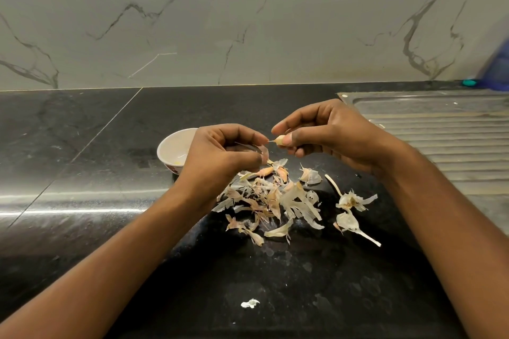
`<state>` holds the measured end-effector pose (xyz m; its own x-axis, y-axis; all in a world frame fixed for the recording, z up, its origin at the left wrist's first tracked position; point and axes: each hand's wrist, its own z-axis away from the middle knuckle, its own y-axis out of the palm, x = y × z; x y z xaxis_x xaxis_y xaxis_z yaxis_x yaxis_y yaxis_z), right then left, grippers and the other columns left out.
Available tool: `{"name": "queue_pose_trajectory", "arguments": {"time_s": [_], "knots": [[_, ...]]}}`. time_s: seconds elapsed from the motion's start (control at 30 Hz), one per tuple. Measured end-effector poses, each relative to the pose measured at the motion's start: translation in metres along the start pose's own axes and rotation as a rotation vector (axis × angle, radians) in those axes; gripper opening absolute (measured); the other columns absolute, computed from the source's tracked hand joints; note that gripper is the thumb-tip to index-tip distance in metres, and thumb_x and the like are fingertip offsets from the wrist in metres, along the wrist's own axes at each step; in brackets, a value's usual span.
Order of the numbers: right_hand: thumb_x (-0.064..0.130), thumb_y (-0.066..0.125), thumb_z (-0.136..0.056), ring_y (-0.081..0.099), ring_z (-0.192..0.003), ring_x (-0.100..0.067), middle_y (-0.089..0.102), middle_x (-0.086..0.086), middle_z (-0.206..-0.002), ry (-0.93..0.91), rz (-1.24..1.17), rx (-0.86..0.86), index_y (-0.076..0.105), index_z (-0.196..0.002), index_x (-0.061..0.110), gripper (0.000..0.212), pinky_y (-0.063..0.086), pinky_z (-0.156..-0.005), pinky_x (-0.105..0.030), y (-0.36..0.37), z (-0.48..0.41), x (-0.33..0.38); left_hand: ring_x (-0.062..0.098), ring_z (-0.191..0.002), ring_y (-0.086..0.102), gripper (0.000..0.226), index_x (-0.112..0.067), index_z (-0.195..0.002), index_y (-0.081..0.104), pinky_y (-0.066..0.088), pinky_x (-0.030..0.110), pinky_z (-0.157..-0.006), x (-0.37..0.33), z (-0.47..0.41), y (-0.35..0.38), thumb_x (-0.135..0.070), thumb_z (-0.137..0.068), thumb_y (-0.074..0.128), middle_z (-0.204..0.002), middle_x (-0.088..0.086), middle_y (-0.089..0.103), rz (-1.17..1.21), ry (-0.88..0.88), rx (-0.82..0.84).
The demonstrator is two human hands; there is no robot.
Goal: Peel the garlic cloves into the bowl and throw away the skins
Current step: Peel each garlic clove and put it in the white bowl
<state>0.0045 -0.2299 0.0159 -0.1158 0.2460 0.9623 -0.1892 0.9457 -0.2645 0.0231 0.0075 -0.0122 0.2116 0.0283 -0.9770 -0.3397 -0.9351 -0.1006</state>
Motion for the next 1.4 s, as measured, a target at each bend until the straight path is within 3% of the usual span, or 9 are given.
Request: {"name": "queue_pose_trajectory", "arguments": {"time_s": [0.47,0.8,1.13,1.4], "knots": [[0.01,0.082,-0.09,0.074,-0.077,-0.024,0.08,-0.019,-0.091,-0.009,0.07,-0.007,0.08,-0.105,0.001,0.017,0.064,-0.074,-0.027,0.0051,-0.0023,-0.0018,0.027,-0.075,0.076,0.013,-0.003,-0.103,0.08,0.064,0.03,-0.071,0.0058,-0.0017,0.0007,-0.007,-0.091,0.079,-0.086,0.016,0.08,-0.057,0.042,0.003],[0.009,0.079,-0.086,0.078,-0.088,-0.025,0.08,-0.022,-0.102,-0.043,-0.036,0.078,0.079,-0.111,-0.002,0.028,0.065,-0.077,-0.026,0.0023,0.0008,-0.0003,0.02,-0.067,0.07,0.009,0.002,-0.099,0.078,0.058,0.023,-0.063,0.0036,-0.0042,-0.0024,0.001,-0.093,0.071,-0.079,0.017,0.075,0.128,-0.057,0.047],[0.008,0.066,-0.095,0.078,-0.093,-0.024,0.077,-0.025,-0.113,-0.058,-0.173,0.143,0.069,-0.129,0.002,0.035,0.064,-0.08,-0.027,0.0008,0.0004,-0.0007,0.02,-0.068,0.068,0.009,0.002,-0.102,0.075,0.056,0.022,-0.061,0.0049,-0.0055,-0.0027,0.0,-0.097,0.068,-0.079,0.015,0.073,0.086,-0.062,0.039],[0.006,0.058,-0.1,0.074,-0.1,-0.018,0.077,-0.01,-0.112,0.045,-0.263,0.232,0.071,-0.13,0.006,0.033,0.062,-0.088,-0.026,0.0024,-0.0006,-0.0011,0.024,-0.07,0.066,0.009,0.002,-0.1,0.076,0.057,0.026,-0.063,0.0039,-0.0059,-0.0047,0.0,-0.097,0.068,-0.081,0.016,0.073,0.134,-0.053,0.004]]}}
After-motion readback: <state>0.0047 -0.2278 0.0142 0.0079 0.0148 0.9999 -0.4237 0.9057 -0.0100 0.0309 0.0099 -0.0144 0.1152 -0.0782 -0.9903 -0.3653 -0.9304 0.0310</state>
